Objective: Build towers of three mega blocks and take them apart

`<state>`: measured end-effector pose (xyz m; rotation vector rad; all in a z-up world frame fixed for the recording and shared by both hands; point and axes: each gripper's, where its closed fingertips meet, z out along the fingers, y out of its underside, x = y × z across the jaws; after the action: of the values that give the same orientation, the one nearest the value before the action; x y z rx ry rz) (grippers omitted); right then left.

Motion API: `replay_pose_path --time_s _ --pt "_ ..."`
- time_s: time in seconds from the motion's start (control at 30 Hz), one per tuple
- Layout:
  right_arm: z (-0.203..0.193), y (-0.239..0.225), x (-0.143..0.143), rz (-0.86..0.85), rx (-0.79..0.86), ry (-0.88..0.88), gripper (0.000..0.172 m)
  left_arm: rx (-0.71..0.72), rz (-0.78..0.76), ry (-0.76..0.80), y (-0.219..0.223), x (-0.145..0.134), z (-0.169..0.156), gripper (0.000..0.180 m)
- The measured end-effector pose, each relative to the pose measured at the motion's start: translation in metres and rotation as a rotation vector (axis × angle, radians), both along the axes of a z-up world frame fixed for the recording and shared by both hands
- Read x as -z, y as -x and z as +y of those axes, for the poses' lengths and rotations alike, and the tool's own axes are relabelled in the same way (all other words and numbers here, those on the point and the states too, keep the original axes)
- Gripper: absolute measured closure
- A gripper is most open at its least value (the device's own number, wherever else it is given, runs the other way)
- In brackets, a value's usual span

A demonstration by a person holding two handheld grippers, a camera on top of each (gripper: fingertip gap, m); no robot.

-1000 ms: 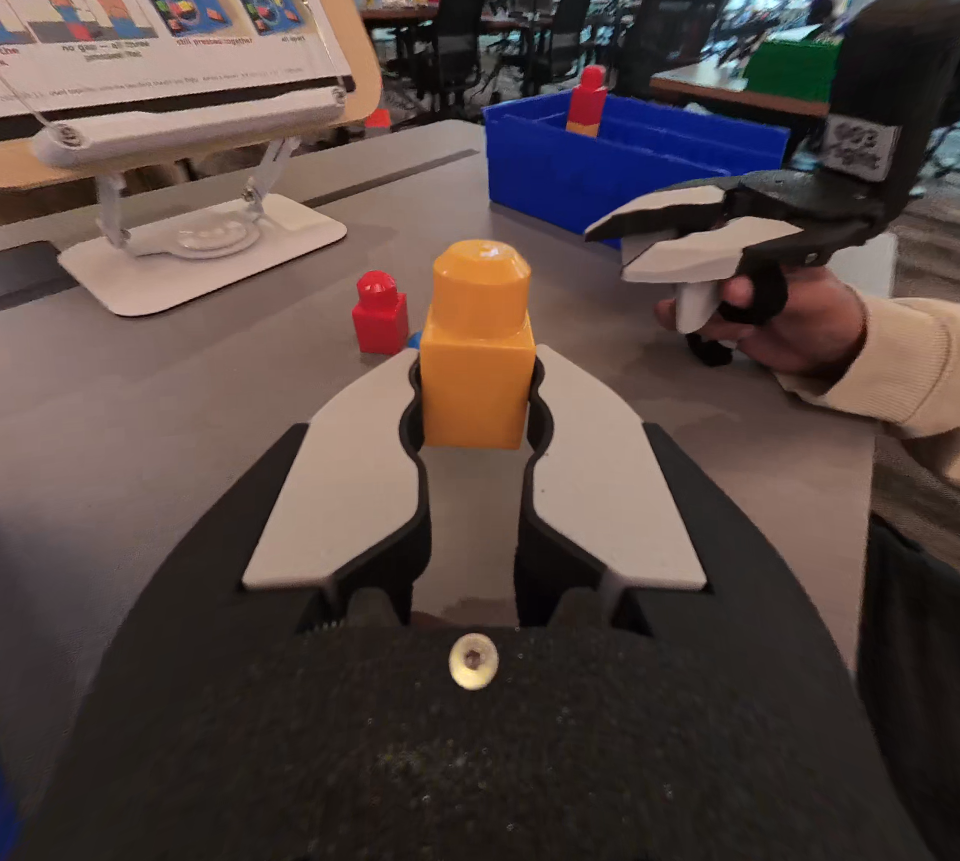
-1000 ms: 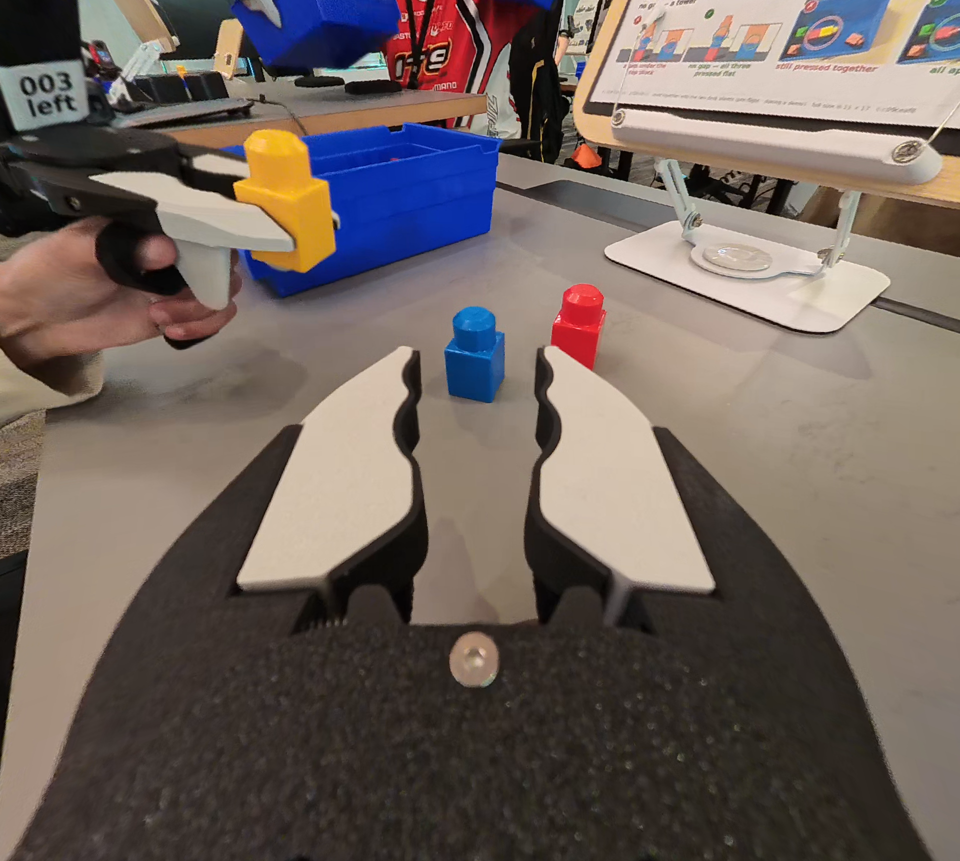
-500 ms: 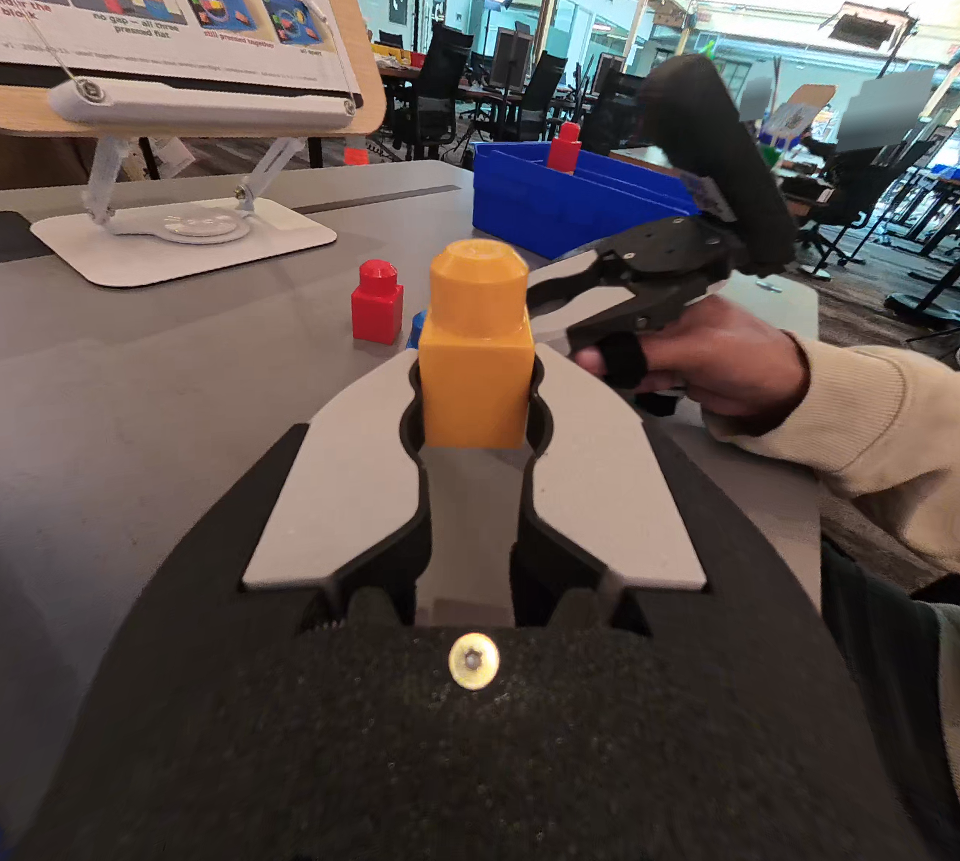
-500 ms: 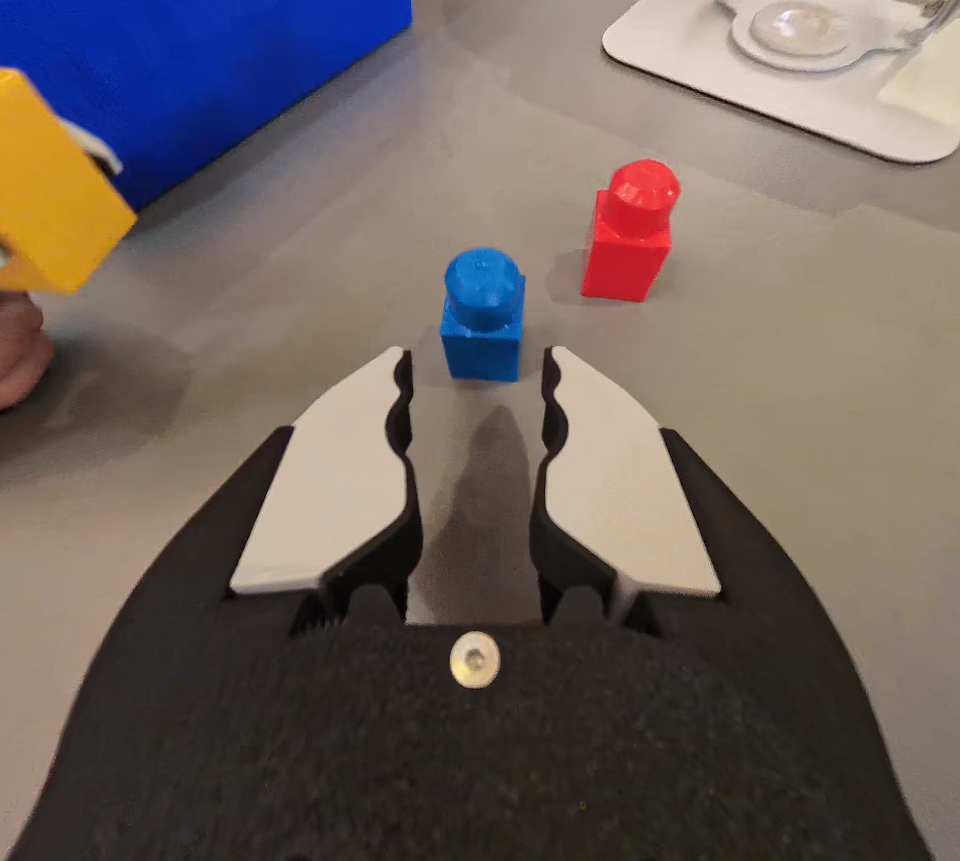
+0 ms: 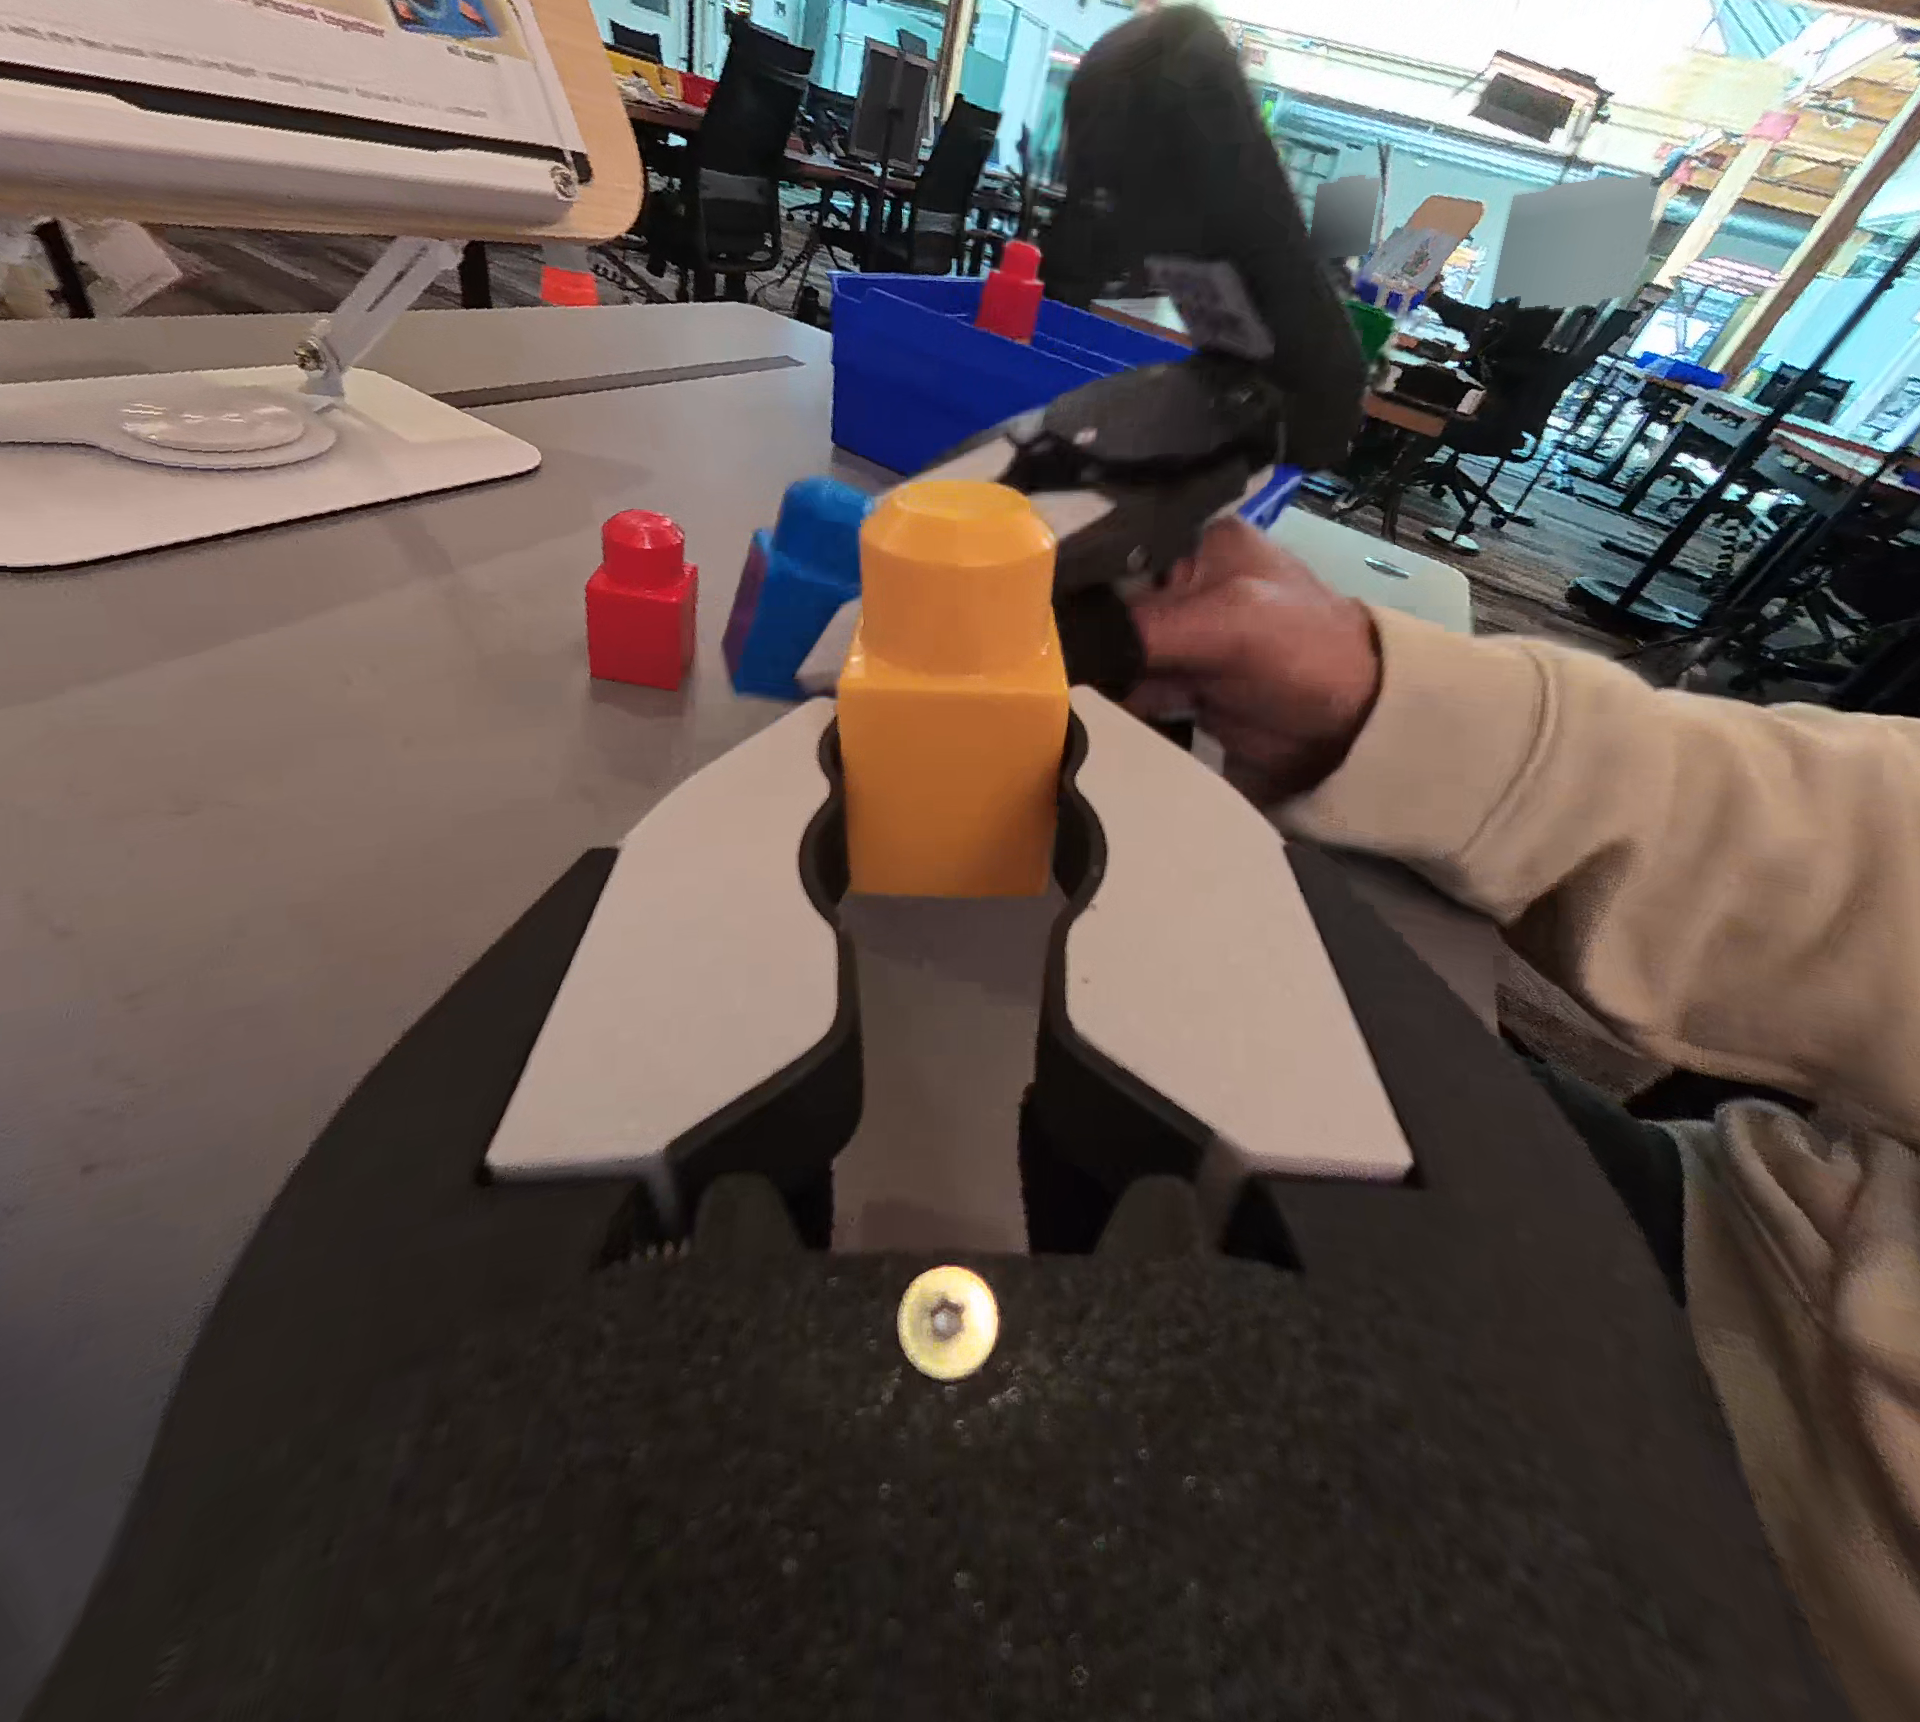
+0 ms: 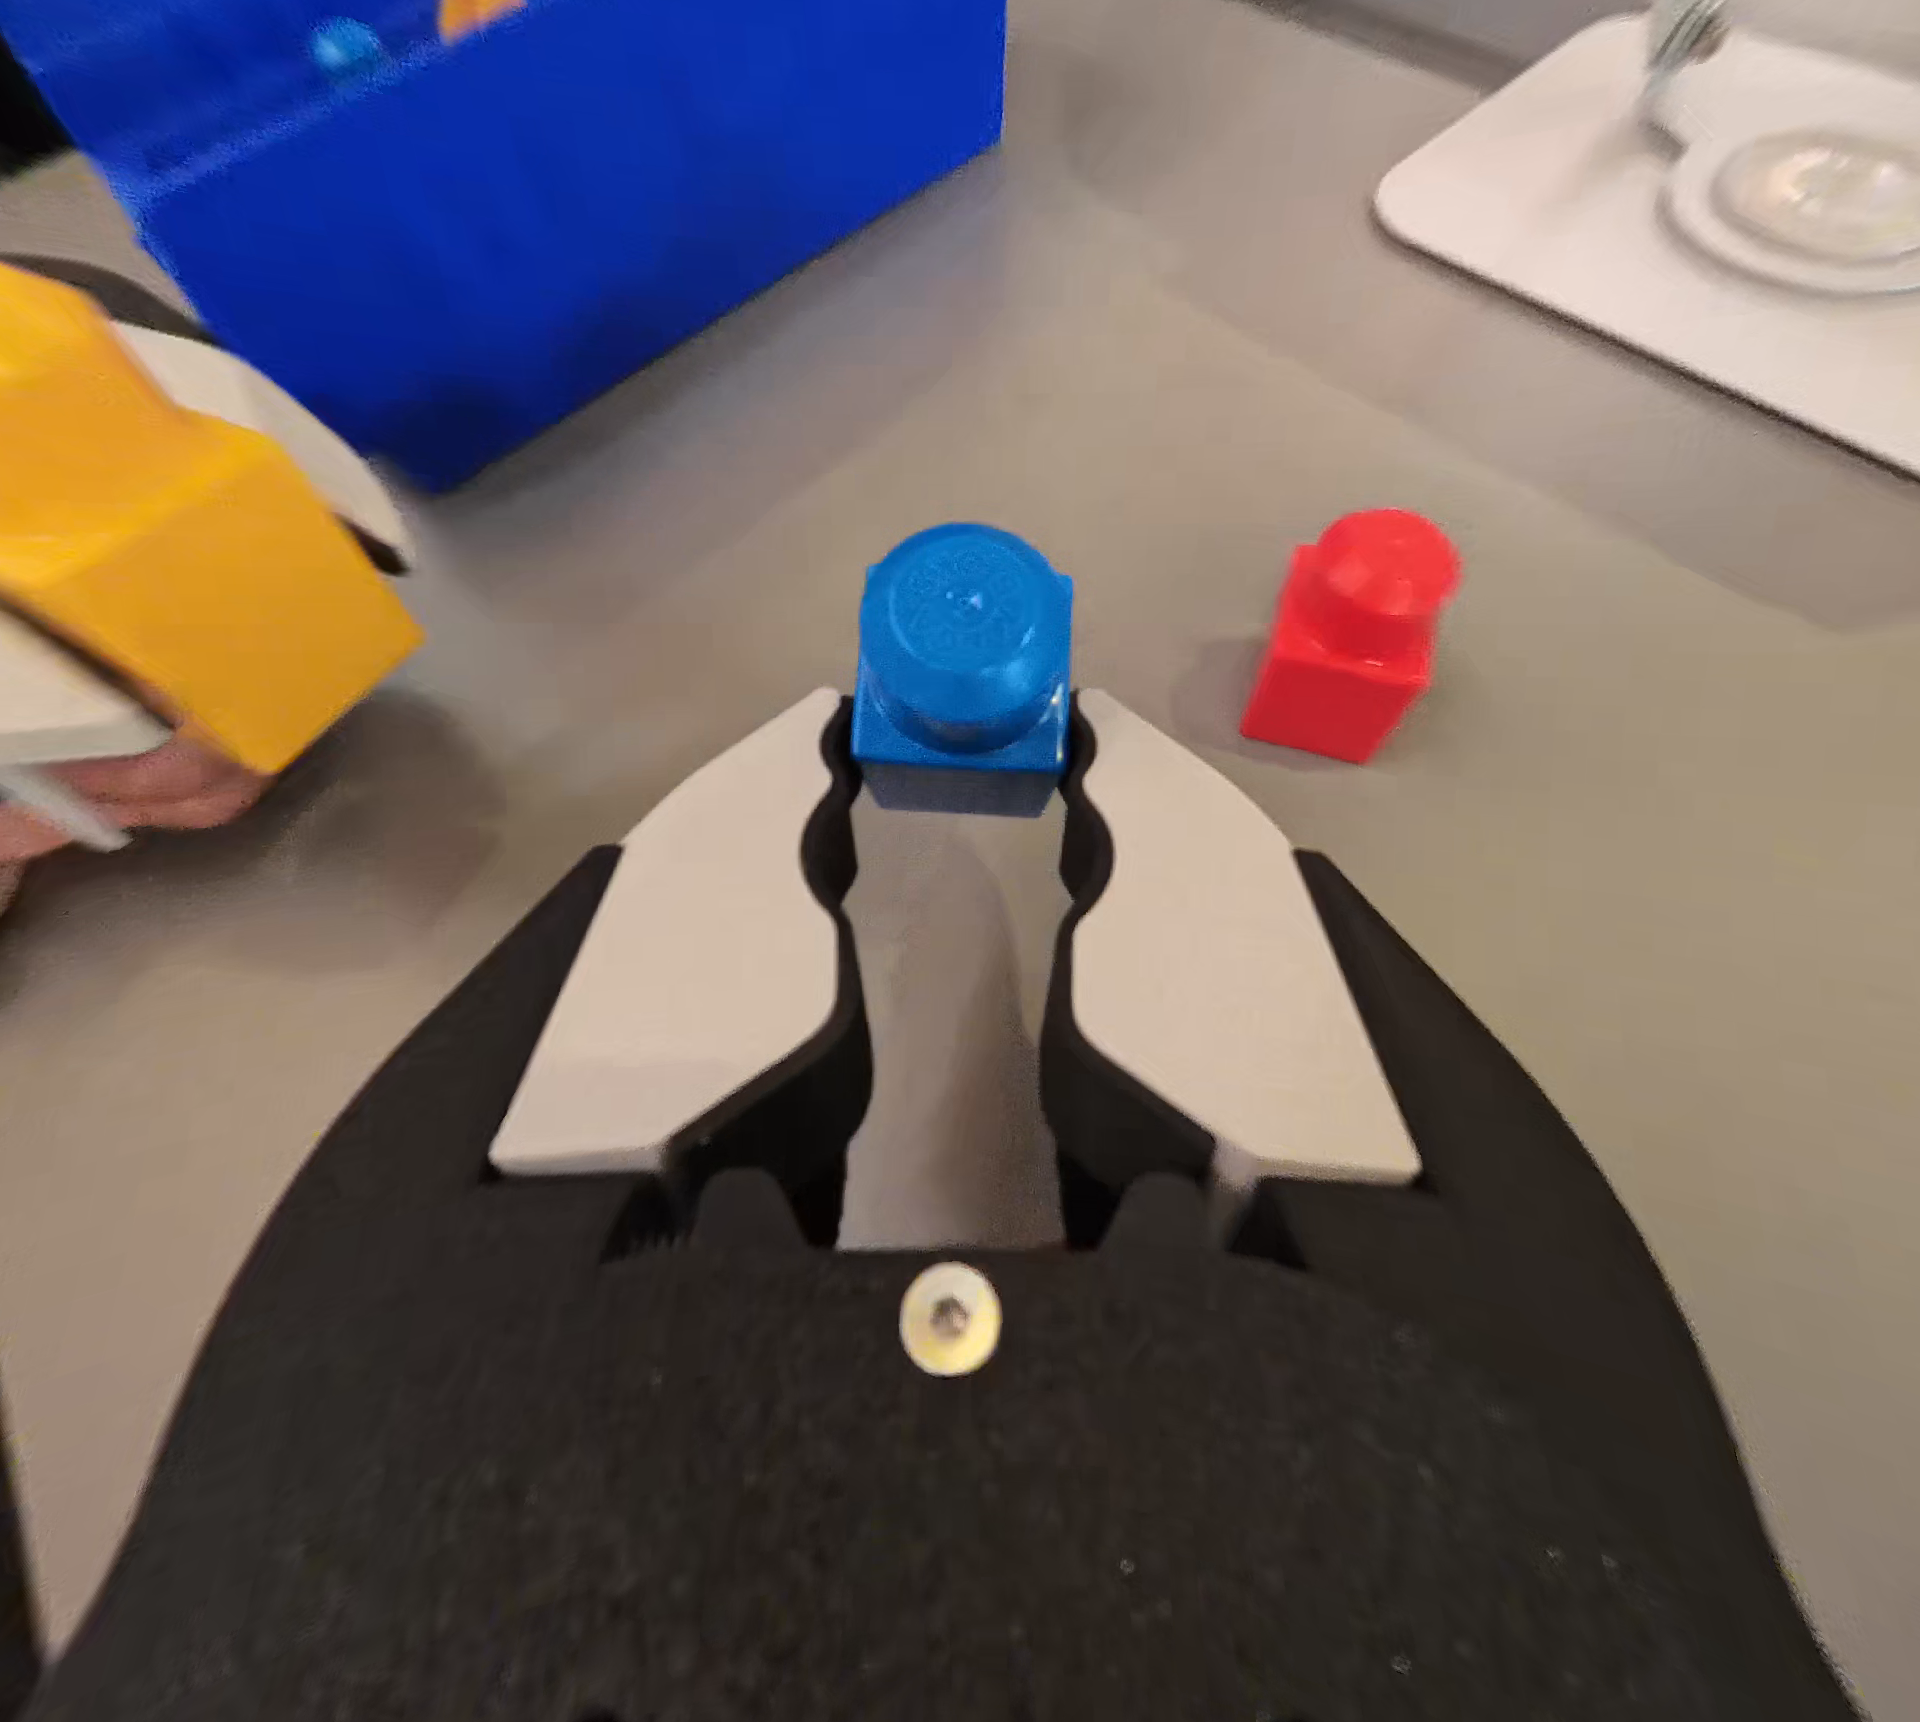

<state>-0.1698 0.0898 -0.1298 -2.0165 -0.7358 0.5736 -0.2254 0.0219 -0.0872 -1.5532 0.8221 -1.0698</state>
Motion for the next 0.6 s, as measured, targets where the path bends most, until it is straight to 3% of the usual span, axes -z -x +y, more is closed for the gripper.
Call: replay_pose_path --time_s 0.03,0.1,0.23,0.33,0.43,0.6 --pt "-0.006 -0.012 -0.013 0.000 -0.006 -0.020 0.135 0.036 0.001 0.006 -0.002 -0.001 -0.003 0.144" --pt "-0.033 -0.021 -0.051 0.120 -0.173 -0.070 0.135 0.102 -0.013 0.019 -0.007 -0.006 -0.009 0.144" --pt "-0.061 -0.063 -0.101 0.245 -0.304 -0.069 0.135 0.278 -0.050 0.062 -0.022 -0.019 -0.026 0.144" --pt "-0.070 -0.085 -0.114 0.289 -0.364 -0.040 0.135 0.360 0.013 0.055 -0.036 -0.014 -0.037 0.144" --pt "-0.078 -0.093 -0.119 0.223 -0.447 -0.061 0.135 0.418 0.082 0.040 -0.053 -0.011 -0.042 0.144" --pt "-0.090 -0.074 -0.133 0.085 -0.606 -0.063 0.135 0.490 0.136 0.006 -0.088 -0.024 -0.044 0.144"
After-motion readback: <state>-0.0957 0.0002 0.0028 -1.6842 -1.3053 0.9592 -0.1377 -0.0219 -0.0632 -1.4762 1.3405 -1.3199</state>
